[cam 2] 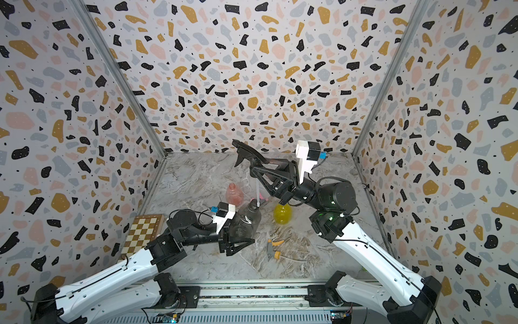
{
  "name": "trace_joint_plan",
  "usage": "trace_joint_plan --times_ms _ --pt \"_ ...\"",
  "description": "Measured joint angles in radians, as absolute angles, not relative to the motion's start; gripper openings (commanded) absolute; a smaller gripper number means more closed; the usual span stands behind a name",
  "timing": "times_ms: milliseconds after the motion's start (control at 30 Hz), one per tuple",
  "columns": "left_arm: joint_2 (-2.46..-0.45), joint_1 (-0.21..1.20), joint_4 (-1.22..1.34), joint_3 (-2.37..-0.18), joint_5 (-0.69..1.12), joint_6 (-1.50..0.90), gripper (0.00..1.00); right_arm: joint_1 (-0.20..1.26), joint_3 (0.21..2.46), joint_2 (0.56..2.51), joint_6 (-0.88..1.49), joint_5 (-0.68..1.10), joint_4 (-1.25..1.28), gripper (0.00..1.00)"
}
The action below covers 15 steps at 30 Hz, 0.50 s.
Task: Attach spray nozzles to spray bottles
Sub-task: Insert the spray nozzle into the spray bottle.
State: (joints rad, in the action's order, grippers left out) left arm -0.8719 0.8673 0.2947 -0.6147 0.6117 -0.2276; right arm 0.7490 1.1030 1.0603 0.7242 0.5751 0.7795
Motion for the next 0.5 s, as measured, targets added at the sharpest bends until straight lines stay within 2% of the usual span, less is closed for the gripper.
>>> trace_joint_plan --times_ms 500 --pt "-0.852 0.878 0.327 -0.595 0.623 -0.227 0.00 0.776 1.103 1.086 0.714 0.564 0.794 0.30"
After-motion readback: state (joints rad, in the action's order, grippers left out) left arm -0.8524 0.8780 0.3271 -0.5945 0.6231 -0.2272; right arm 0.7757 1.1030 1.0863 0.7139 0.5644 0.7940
